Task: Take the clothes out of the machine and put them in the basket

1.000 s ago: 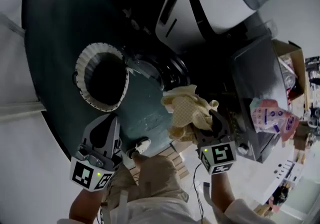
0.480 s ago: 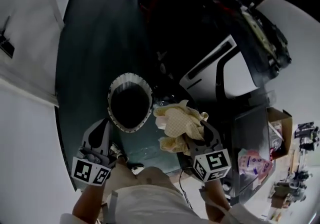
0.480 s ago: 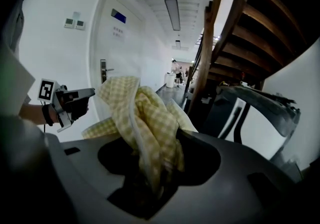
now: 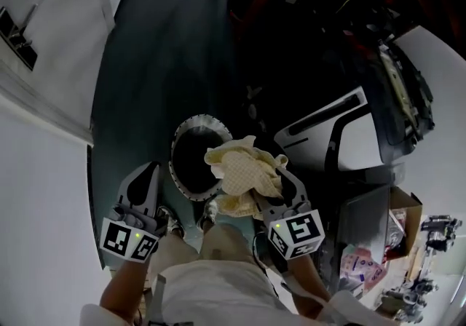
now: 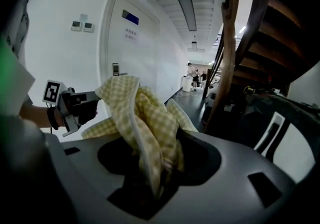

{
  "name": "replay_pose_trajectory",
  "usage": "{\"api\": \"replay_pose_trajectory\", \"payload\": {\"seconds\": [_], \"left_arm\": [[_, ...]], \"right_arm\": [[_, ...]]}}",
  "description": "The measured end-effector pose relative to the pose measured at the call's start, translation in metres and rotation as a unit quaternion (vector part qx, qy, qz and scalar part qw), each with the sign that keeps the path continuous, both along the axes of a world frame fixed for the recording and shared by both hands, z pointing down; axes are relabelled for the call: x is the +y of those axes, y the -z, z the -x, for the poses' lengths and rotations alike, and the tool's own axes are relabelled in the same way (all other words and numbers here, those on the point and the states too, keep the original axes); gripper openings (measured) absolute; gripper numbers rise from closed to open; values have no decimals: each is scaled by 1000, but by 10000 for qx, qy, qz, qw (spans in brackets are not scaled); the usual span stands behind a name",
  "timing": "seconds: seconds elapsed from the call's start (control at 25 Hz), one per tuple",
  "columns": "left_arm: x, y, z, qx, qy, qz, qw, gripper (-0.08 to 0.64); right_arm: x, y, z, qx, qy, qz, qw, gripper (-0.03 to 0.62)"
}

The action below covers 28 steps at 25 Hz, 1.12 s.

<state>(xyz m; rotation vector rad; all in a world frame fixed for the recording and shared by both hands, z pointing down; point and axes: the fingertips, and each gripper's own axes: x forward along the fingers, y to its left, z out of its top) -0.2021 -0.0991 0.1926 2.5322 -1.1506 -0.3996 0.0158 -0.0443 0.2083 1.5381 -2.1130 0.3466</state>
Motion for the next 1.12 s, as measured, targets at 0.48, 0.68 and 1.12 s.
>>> {"api": "replay_pose_trajectory", "payload": {"seconds": [0.48,0.68,1.12], "left_arm": [[-23,-32,-26,-331,892,413,9946,14],[-30,-71,-28,-377,1084,724,9908,14],[-54,-170,-28,-468,1171,1183,9849,14]], "right_arm": [[-62,-147,15,-154,1201,729,9900,237],[-82,-220,31,-122,1421,919,9855,239],[-110,-394,29,403,1674,1647,9712,249]]}}
